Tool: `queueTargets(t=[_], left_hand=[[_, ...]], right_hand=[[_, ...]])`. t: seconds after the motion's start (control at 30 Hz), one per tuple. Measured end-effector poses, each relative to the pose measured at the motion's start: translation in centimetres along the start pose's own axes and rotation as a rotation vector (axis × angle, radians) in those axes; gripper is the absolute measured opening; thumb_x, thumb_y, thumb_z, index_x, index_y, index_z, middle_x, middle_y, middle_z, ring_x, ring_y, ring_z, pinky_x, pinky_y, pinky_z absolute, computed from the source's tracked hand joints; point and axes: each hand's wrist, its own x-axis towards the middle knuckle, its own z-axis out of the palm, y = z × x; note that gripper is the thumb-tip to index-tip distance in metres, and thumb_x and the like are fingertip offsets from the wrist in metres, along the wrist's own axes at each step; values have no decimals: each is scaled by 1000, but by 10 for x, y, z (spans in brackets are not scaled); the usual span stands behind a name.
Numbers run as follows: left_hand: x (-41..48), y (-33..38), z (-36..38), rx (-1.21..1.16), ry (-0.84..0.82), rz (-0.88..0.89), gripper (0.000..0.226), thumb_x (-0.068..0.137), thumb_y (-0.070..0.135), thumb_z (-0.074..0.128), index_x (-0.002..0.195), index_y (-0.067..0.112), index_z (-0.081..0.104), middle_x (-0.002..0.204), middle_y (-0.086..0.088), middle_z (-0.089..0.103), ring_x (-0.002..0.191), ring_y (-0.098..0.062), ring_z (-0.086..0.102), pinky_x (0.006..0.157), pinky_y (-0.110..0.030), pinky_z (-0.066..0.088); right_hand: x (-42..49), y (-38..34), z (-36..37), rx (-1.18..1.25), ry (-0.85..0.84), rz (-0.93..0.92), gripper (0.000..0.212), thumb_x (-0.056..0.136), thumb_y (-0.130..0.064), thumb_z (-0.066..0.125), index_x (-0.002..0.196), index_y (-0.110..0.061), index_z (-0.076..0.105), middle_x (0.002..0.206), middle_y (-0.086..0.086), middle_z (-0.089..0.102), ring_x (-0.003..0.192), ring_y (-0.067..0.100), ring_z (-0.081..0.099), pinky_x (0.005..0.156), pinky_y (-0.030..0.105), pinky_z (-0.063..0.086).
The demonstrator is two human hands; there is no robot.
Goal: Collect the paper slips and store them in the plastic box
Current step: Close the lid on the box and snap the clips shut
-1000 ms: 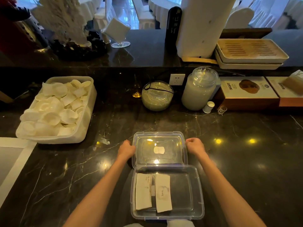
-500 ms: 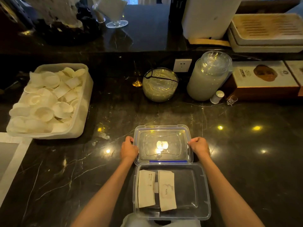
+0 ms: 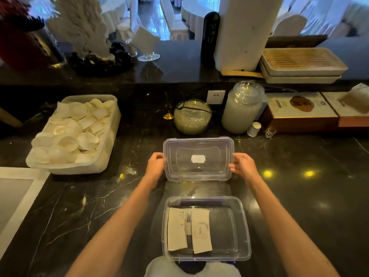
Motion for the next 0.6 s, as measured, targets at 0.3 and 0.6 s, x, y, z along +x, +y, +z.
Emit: queueTargets(t=[0.3, 0.6], left_hand=[[-60, 0, -13, -92, -126, -44, 46, 84, -3, 68, 127, 3, 54, 117, -21, 64, 107, -34, 63, 97, -47, 52], [-109, -44, -17, 204, -64, 39, 43, 90, 8, 64, 133, 6, 53, 119, -13, 65, 105, -25, 62, 92, -38, 51]], right_hand=[[-62, 19, -49, -81, -106, 20, 35, 92, -6, 65, 124, 7, 57, 113, 26, 68, 96, 29, 69, 82, 40, 58], [-118, 84, -47, -366, -26, -207, 34, 93, -21, 64, 126, -11, 63, 89, -9, 70, 81, 7, 68, 71, 25, 57]])
